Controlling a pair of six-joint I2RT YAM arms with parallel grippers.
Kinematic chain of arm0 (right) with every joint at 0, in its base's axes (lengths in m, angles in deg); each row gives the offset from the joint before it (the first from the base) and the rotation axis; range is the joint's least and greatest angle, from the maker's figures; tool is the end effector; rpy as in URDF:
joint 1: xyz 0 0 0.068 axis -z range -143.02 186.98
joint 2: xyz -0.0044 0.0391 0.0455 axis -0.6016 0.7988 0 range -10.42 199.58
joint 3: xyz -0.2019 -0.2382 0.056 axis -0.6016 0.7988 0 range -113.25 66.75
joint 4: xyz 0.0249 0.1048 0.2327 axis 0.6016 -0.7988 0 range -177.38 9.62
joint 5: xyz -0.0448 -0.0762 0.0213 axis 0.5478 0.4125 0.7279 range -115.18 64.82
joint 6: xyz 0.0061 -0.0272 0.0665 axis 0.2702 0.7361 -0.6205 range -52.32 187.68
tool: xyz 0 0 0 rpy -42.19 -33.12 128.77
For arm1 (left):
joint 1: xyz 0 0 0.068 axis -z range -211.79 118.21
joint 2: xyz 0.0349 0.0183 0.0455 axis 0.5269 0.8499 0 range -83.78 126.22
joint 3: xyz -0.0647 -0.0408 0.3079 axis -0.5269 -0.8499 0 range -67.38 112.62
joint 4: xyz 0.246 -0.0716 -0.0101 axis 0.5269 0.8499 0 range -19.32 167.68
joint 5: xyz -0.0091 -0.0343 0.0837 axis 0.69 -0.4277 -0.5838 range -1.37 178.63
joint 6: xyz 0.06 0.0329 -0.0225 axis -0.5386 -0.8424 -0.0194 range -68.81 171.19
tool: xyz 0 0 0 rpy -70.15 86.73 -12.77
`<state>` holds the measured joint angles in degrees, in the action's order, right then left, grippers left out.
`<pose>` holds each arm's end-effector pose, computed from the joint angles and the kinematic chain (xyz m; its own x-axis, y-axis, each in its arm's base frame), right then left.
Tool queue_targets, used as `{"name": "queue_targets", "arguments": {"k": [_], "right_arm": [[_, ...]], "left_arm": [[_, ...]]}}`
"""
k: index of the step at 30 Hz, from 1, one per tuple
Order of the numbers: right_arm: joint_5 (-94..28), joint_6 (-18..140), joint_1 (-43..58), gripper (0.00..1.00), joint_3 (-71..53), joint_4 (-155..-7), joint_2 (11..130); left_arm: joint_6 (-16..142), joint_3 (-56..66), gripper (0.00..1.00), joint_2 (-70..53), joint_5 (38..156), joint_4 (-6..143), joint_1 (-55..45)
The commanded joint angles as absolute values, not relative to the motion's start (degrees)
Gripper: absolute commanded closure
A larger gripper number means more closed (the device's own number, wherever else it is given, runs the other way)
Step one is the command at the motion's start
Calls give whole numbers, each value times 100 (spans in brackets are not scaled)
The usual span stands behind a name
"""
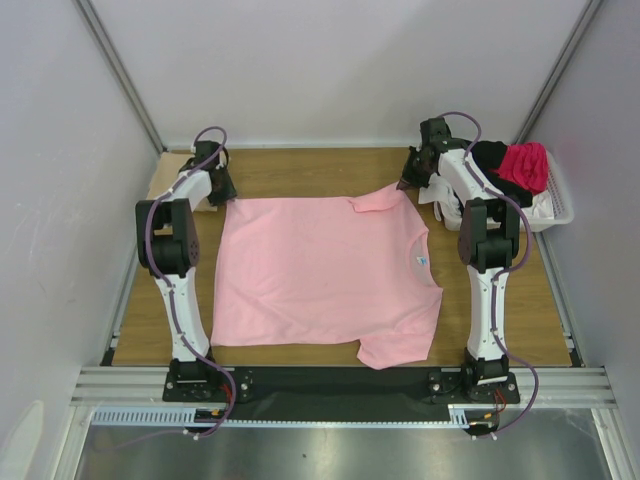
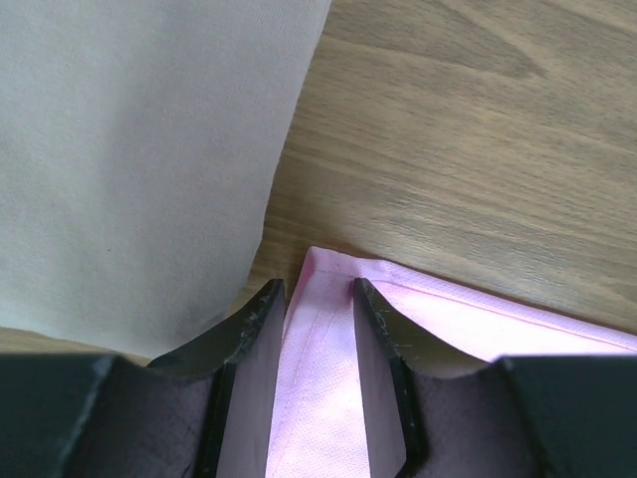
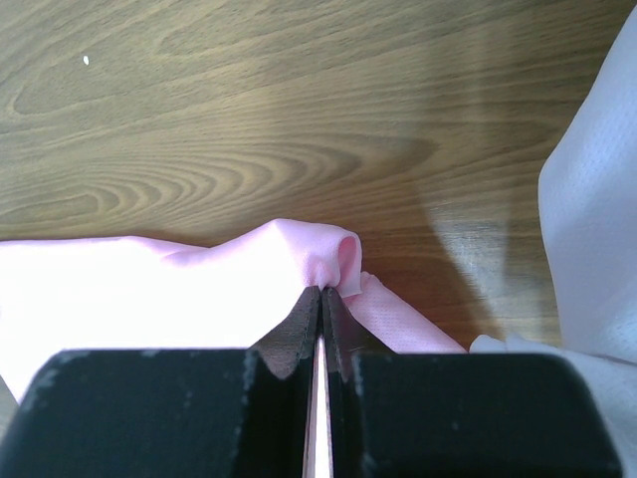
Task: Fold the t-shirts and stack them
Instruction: Flatten the tshirt out
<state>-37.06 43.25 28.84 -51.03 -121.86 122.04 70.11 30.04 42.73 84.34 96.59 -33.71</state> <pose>0.5425 0.0899 0.2293 -0.8529 0.2868 -0.4363 0.1105 0.9159 0.3859 0.5190 0.0218 0.1890 -0.7498 -0.3484 -0.5624 -0.3375 0.9326 -0.1278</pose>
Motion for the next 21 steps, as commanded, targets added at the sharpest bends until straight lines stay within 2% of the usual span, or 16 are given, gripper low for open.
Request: {"name": "queue_targets", "arguments": {"k": [1,3,8,16,21], "right_arm": [[-3678,4272,2863,96,-5357,-12178,12124],[-3670,4272,2855,96,-5357,-12187,12124],[-3643,4272,2863,96,-5357,-12187,12115],[-3652,4263,2855,96,-5366,-12187,12106],[-3774,4202,2872,97,-5410,-12161,12115]], "left_arm": [[6868,3035,60,4357,8433,9582,-3408],[6860,3044,60,4383,8424,9608,-3408],[6816,3009,68,4401,8433,9608,-3408],[6649,2982,100,4304,8204,9521,-3408],[6491,2939,100,4190,8186,9362,-3408]]}}
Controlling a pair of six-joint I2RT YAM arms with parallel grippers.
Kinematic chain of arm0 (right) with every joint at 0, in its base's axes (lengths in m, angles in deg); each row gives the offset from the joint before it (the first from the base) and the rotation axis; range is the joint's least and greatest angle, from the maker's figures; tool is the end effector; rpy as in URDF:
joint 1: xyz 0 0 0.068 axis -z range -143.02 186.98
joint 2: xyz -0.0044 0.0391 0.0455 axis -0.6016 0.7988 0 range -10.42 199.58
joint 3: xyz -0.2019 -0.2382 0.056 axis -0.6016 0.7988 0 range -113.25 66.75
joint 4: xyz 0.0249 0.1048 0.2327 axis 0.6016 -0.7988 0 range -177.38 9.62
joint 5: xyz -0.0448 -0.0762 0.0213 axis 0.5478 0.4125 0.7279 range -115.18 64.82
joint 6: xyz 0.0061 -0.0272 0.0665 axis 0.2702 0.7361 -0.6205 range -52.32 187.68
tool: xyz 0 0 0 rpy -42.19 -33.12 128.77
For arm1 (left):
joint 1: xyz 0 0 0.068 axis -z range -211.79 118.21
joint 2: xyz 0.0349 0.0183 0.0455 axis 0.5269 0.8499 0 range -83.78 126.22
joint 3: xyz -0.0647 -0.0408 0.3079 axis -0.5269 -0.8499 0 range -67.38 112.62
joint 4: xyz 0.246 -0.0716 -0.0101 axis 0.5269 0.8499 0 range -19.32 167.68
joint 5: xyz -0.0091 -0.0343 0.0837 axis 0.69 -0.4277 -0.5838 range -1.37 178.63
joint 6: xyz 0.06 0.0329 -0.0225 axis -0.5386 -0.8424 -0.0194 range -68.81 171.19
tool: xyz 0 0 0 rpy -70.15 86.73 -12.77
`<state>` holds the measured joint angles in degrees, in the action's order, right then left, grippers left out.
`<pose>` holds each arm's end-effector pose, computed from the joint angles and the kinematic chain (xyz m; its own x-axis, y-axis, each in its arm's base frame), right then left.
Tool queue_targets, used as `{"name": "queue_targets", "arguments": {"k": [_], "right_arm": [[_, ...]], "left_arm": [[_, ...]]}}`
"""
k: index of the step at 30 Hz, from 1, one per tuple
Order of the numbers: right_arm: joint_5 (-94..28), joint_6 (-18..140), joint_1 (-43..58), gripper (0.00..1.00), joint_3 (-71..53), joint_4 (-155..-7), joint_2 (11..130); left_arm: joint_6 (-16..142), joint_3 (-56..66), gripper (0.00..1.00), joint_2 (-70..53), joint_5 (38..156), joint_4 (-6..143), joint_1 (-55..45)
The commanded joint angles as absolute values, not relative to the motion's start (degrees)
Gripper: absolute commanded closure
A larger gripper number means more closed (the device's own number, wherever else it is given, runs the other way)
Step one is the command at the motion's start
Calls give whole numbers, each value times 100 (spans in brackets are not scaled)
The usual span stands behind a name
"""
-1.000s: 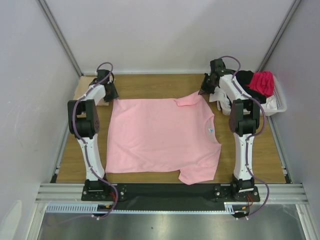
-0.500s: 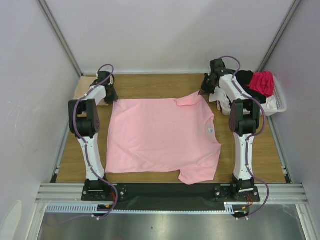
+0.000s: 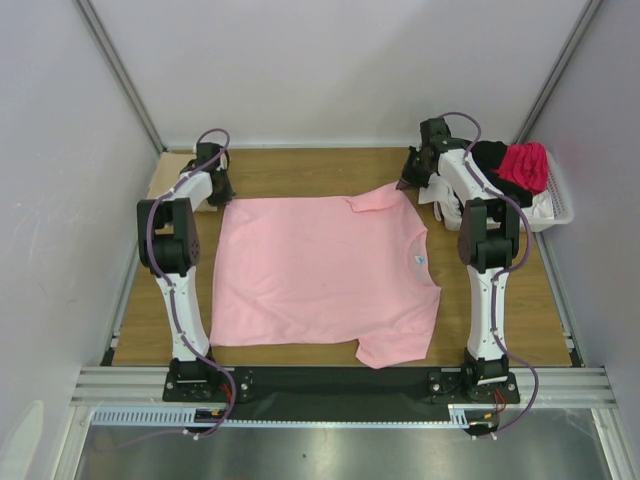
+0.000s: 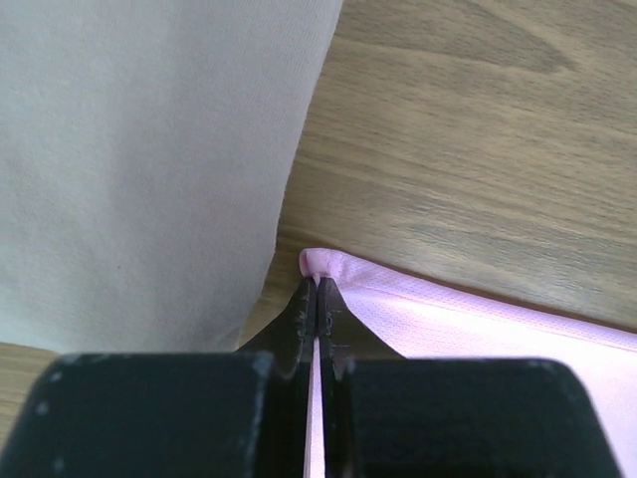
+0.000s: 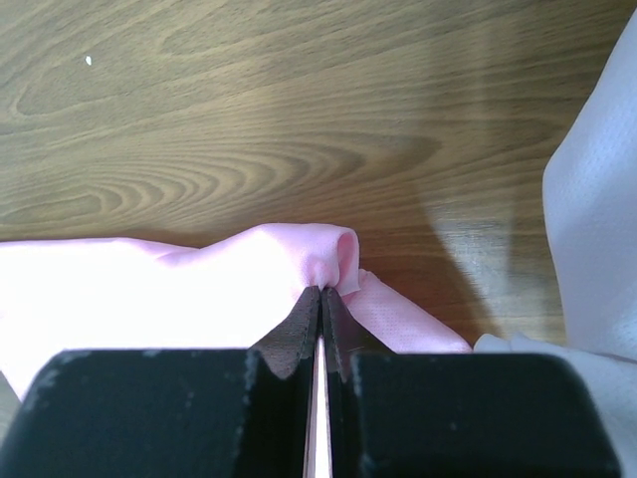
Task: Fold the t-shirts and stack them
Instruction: Flatten the tshirt out
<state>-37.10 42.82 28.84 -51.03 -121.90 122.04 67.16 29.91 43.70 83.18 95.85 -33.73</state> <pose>0.5424 0.0899 0.2292 -0.8525 0.2935 -0.4326 0.1169 0.9136 0.3895 0.5211 0.0233 0.1809 -0.7665 -0.2998 -0.5680 -0.3103 0.9472 -0.0811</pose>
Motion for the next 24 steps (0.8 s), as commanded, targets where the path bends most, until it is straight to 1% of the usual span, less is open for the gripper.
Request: {"name": "queue_targets", "arguments": {"k": [1,8,10,15,16,18,19,21,24], "right_arm": [[-3810,4141,2890,97,-5419,-12134,12106],[-4065,4069,2951,97,-5585,-12037,12220],[-4161,4096,2943,95,-5673,-12107,12308],[-4206,4271,2925,81,-5647,-12274,12413],[-4206,4289,2916,73,-5656,-12301,12414],[-4232,4342,2916,64,-5656,-12345,12440],[-4232,4359,2907,55,-5656,-12354,12449],[-4206,4403,2899,52,-5656,-12389,12414],[-4074,4491,2872,52,-5647,-12459,12387]], "left_arm": [[6429,2921,100,4164,8178,9292,-3408],[6253,2850,100,4031,8327,9063,-3408],[6244,2938,100,4084,8388,9098,-3408],[6279,3017,100,4137,8450,9107,-3408],[6279,3018,100,4137,8459,9107,-3408],[6279,3044,100,4146,8485,9107,-3417],[6271,3053,100,4146,8485,9107,-3408],[6244,3070,100,4146,8494,9116,-3399],[6235,3079,100,4155,8512,9116,-3408]]}}
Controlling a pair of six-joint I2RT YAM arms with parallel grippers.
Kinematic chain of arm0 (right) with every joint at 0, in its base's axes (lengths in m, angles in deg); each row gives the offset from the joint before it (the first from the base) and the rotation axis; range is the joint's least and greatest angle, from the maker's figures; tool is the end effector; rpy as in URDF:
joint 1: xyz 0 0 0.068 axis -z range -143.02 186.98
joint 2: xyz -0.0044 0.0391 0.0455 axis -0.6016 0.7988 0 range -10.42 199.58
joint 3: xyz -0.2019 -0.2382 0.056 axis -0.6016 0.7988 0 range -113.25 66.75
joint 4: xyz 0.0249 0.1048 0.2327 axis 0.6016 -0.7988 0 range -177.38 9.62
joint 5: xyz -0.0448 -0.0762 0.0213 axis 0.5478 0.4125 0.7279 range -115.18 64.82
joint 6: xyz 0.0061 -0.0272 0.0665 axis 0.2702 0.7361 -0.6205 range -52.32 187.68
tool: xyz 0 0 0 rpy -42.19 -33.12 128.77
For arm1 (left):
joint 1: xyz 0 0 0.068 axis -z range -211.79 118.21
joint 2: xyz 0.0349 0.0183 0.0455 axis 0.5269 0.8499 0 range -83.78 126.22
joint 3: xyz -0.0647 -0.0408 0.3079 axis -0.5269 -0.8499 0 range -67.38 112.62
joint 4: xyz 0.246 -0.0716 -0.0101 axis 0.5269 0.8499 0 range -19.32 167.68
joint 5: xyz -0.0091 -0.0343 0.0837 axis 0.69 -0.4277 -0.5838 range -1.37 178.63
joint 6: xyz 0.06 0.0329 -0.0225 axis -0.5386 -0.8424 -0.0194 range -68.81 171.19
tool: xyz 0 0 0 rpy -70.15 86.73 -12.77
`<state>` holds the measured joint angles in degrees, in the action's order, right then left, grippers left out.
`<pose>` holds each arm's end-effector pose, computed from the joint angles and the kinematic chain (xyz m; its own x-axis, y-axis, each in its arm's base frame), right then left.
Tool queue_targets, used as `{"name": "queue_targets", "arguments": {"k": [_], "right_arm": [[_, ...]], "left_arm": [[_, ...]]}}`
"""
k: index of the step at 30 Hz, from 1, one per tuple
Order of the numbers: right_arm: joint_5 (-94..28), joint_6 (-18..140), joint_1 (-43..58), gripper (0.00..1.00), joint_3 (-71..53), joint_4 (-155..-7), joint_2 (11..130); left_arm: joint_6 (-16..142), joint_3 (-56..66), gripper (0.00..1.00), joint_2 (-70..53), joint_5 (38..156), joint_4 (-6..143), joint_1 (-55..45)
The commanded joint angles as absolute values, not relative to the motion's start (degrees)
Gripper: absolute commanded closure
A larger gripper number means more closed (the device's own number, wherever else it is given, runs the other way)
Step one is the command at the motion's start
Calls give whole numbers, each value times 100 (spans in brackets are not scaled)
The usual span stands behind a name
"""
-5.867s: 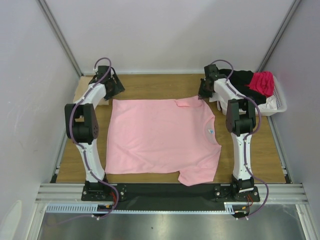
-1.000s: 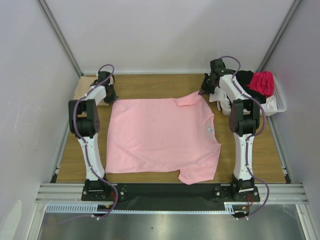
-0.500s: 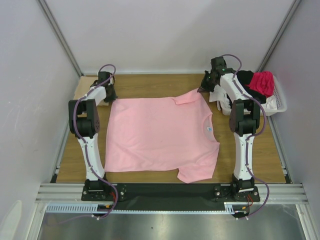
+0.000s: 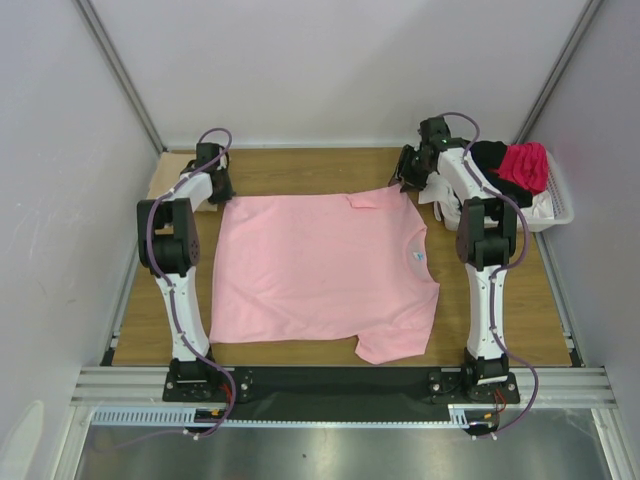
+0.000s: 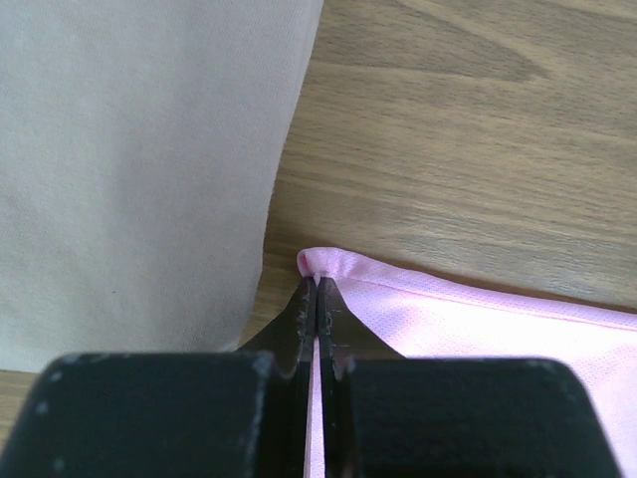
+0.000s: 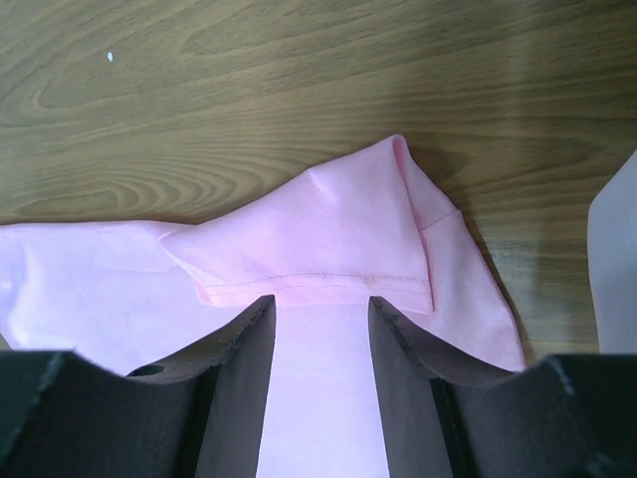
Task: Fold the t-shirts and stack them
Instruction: Flatten the tshirt out
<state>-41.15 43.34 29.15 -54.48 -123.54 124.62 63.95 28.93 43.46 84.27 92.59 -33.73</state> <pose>0.5503 0.0921 0.2232 -0.8720 0.2800 -0.4016 0.0876 0.8963 0.4347 0.5240 0.0223 0.1820 -0.7593 -0.2458 -0.6025 -0.2534 0.9645 -0.0741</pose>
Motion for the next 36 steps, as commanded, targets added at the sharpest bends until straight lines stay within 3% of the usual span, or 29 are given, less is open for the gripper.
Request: {"name": "queue_targets", "arguments": {"k": [1,8,25,36], "right_arm": [[-4022,4518,2855,52,-5639,-12494,12387],[-3118,4737,2661,49,-5612,-12714,12510],[-2298,5186,2494,48,-5832,-12890,12897],[-2465,5072,2494,66,-5832,-12749,12827]], "left_arm": [[6227,3079,100,4155,8520,9116,-3408],[6200,3088,100,4137,8521,9133,-3399],[6165,3044,100,4102,8485,9177,-3399],[6156,3026,100,4102,8485,9195,-3399]]}}
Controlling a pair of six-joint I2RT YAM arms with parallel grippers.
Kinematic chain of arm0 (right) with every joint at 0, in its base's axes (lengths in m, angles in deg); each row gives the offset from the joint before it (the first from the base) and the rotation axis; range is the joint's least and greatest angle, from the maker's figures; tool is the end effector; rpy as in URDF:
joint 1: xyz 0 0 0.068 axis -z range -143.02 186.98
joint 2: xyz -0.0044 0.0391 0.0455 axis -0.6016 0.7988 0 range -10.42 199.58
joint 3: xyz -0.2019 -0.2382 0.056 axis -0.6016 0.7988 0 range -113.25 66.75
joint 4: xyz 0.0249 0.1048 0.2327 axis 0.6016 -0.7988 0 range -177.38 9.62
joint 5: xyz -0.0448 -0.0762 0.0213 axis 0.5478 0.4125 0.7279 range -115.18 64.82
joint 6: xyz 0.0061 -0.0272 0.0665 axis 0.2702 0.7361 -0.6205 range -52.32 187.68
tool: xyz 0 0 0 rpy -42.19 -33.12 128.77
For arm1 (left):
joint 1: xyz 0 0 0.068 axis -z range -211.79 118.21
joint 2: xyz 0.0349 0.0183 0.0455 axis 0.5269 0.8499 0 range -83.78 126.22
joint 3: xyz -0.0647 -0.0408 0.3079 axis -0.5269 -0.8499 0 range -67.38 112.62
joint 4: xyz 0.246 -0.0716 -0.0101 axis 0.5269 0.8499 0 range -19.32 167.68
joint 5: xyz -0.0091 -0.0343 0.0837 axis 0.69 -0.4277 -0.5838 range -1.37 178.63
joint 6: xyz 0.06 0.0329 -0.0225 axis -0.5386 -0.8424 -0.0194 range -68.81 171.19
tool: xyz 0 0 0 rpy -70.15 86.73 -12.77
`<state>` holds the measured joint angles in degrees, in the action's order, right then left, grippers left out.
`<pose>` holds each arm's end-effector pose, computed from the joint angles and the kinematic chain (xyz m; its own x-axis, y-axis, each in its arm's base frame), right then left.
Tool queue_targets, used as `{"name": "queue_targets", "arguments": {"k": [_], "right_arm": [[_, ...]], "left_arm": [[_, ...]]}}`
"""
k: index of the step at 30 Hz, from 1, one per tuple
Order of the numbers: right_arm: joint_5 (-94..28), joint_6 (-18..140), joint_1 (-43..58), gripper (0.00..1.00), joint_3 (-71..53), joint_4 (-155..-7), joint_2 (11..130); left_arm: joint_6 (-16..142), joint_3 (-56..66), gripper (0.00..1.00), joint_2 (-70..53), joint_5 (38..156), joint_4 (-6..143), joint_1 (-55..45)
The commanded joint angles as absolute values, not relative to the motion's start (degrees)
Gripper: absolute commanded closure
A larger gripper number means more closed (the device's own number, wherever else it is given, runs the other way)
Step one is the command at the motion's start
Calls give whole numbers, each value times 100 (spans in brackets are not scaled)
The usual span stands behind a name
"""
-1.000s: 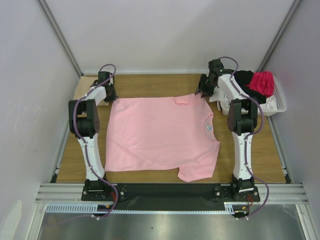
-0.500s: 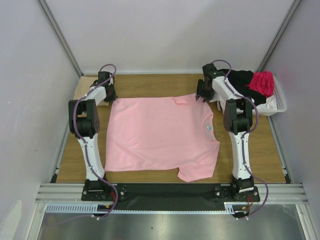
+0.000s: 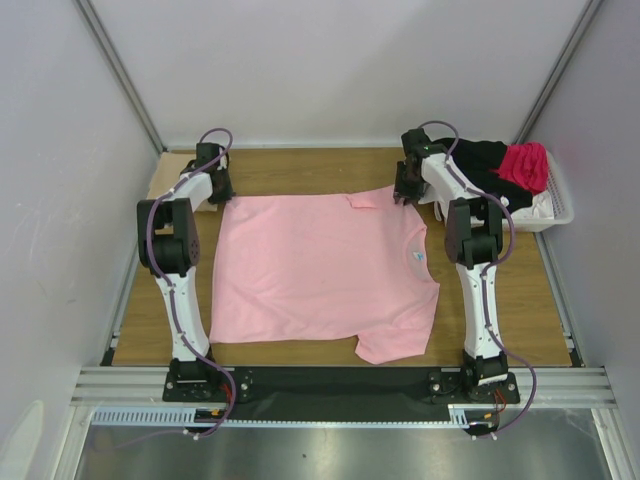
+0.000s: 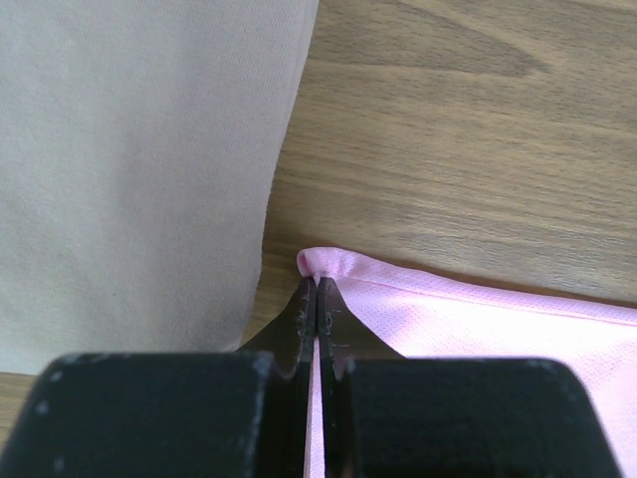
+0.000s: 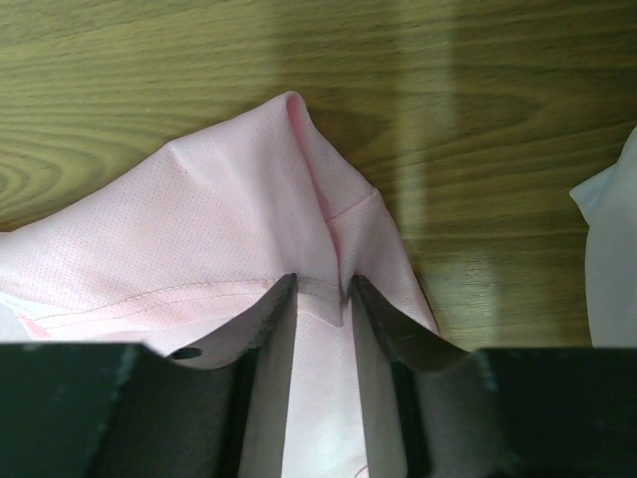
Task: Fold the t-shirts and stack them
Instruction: Flatten the tshirt out
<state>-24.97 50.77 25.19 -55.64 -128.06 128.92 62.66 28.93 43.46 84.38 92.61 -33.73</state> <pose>0.5471 0.1139 0.1820 -0.9052 0.1081 -0.4109 0.0632 0.9906 0.1214 0.5240 0.0221 0.1820 -0.7653 -0.2241 -0.6034 -0.2352 0.9700 -0.0620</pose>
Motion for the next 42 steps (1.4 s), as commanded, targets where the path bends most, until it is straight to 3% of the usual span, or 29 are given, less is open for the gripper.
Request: {"name": "queue_targets", "arguments": {"k": [1,42], "right_arm": [[-2465,5072,2494,68,-5858,-12767,12835],[-2527,5045,2494,67,-6017,-12899,13020]], "left_arm": [[6156,3026,100,4102,8485,9195,-3399],[6130,3009,100,4084,8494,9186,-3399]]}}
